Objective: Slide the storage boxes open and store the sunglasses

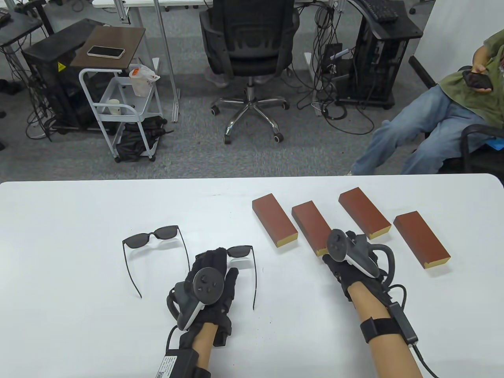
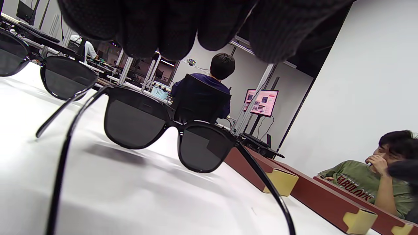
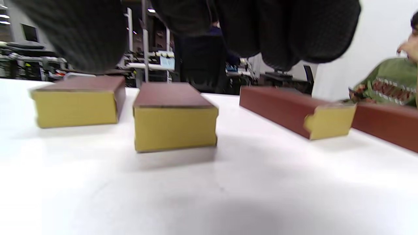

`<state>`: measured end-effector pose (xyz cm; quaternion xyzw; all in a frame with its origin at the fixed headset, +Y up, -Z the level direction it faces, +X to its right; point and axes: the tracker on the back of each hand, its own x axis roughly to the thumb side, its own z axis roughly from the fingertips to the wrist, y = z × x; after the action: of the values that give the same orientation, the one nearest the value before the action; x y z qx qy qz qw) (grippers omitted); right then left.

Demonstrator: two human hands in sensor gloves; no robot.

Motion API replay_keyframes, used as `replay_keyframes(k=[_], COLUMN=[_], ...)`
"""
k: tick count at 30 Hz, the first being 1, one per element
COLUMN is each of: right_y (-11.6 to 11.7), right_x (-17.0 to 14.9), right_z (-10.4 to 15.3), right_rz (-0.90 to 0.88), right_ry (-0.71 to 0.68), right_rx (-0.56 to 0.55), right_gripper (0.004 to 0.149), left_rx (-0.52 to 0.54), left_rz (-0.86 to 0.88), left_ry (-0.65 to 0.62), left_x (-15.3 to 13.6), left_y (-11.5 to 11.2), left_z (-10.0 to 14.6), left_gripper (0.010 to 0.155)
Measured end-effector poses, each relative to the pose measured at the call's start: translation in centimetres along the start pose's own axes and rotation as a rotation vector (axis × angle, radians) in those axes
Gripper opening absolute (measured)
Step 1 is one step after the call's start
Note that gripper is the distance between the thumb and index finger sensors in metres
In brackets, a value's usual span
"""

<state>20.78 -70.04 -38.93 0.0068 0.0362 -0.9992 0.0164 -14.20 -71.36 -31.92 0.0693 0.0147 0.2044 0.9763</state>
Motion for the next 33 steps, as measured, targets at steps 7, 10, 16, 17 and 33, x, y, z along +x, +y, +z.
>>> replay_keyframes(k=[7, 10, 16, 17, 33], right_y=[-1.9, -1.1, 0.5, 0.5, 0.4], right_x=[-2.4, -3.1, -3.6, -3.6, -3.9], right_z=[4.4, 4.7, 4.7, 4.8, 4.7], right_rz=[-0.045, -0.061, -0.031, -0.028, 0.024], right_ry=[-0.026, -0.020, -0.034, -0.039, -0.047], right_rx=[-0.070, -0.090, -0.051, -0.061, -0.058], right_gripper=[0.064, 0.064, 0.064, 0.064, 0.064], left_rx=[0.027, 0.023, -0.029, -0.042, -0.265], left_rz=[-0.062, -0.071, -0.134, -0.148, -0.628], left_ry=[0.010, 0.044, 0.099, 0.102, 0.079], left_x=[-0.9, -1.7, -2.4, -2.4, 1.2], left_y=[1.0, 1.5, 1.8, 1.7, -0.9], left_z=[-0.1, -0.4, -1.9, -2.5, -10.3], left_gripper=[0.067, 0.068, 0.067, 0.067, 0.060])
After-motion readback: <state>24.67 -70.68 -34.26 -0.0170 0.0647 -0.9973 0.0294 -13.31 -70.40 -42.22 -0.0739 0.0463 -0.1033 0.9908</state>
